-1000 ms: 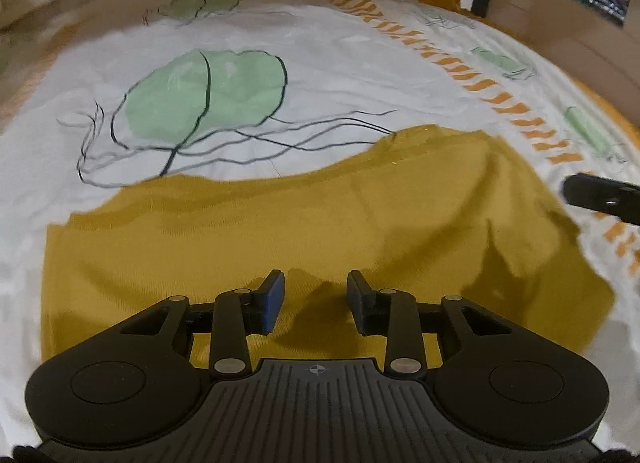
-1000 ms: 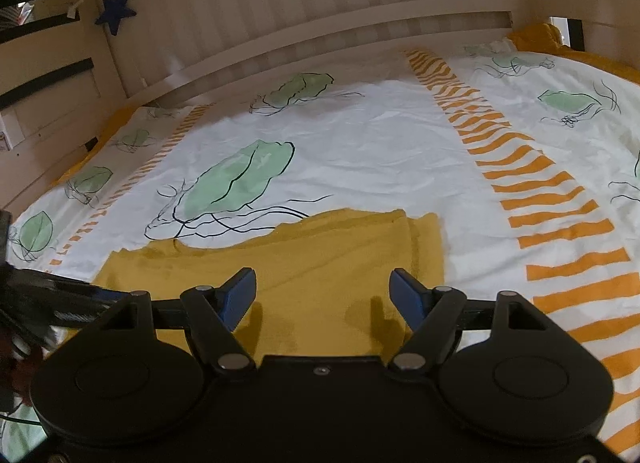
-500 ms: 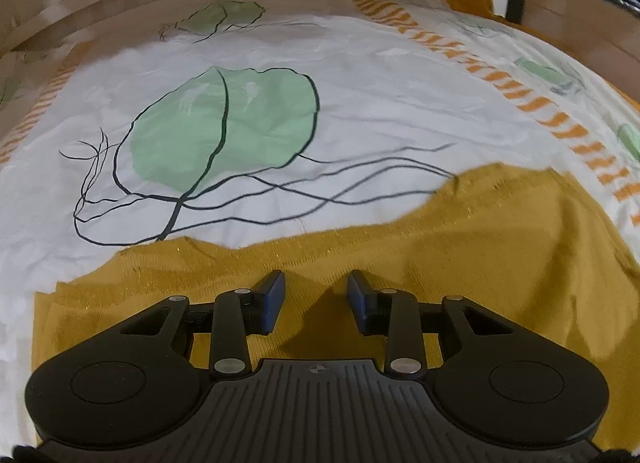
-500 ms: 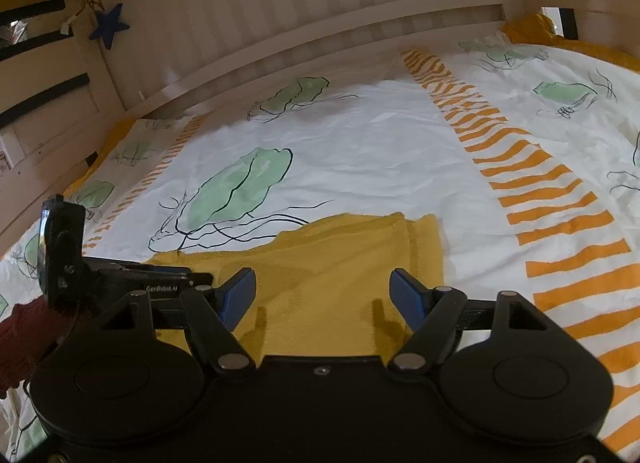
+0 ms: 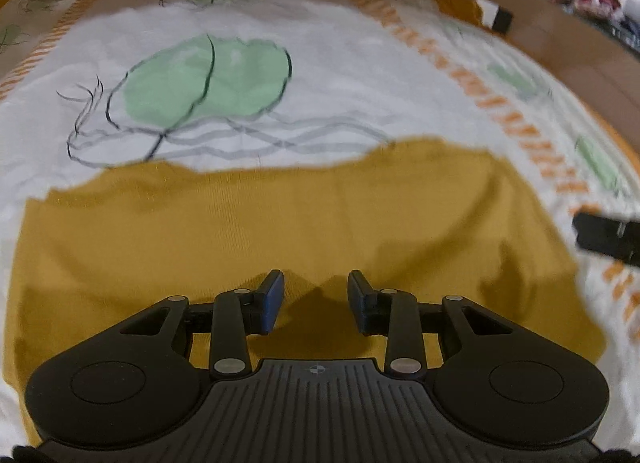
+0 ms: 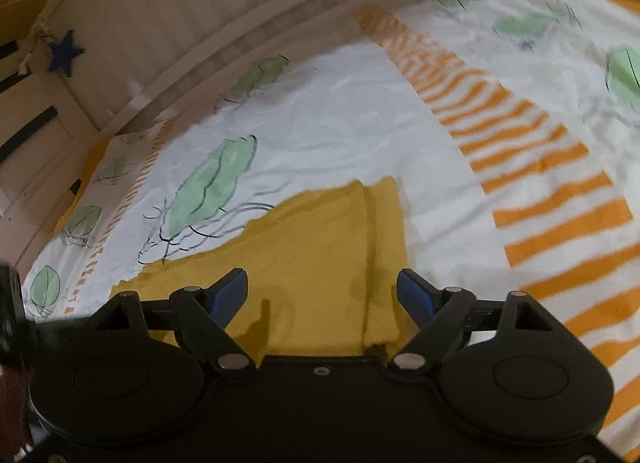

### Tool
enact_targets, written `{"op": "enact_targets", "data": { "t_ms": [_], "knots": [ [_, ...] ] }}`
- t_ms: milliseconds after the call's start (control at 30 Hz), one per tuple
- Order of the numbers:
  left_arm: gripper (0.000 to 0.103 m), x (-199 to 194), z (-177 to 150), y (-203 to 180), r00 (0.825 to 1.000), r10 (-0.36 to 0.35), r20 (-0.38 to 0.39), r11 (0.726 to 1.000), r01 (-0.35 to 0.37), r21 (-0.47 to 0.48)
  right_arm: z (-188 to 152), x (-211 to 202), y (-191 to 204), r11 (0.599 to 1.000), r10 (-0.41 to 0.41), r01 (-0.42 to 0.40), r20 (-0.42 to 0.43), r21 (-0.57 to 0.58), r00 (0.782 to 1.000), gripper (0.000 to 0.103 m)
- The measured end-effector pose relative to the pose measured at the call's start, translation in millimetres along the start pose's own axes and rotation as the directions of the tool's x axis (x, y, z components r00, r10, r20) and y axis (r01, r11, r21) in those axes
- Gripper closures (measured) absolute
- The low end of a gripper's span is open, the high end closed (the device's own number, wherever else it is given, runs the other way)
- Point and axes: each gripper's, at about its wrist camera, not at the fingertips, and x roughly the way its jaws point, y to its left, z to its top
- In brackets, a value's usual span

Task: Fold small clothes
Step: 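Move the right tool to a side edge of the sweater and close on it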

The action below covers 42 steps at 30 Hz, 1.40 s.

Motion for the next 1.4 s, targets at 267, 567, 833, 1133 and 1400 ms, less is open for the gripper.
{"op": "enact_targets", "data": {
  "t_ms": [267, 567, 833, 1133, 1400],
  "knots": [
    [0.066, 10.4, -2.1, -1.4, 1.000, 0.022, 0.016, 1.000, -0.022, -0.012, -2.1, 14.2, -16.8, 0.994, 0.037, -0.029, -0.075, 0.106, 0.997, 0.014],
    [0.066, 10.9, -5.6, 0.2, 1.000, 0.018, 0.022, 0.998, -0.016, -0.063, -4.0, 40.5, -32.2, 0.962, 0.201, -0.177, -0.101, 0.209, 0.974, 0.004],
    [0.065, 9.3, 0.4, 2.3, 1.000, 0.016, -0.002, 0.996, -0.016, -0.085, -4.5, 49.6, -31.3, 0.949, 0.261, -0.242, -0.077, 0.202, 0.962, 0.000],
    [0.065, -26.1, -32.6, -7.7, 0.999, 0.041, 0.033, 0.992, -0.037, -0.117, -4.3, 50.8, -30.6, 0.952, 0.264, -0.245, -0.086, 0.185, 0.961, 0.000],
    [0.065, -31.1, -36.8, -8.9, 0.994, 0.076, 0.079, 0.988, -0.064, -0.142, -5.9, 50.6, -27.7, 0.959, 0.253, -0.238, -0.086, 0.153, 0.964, 0.000]
  ]
}}
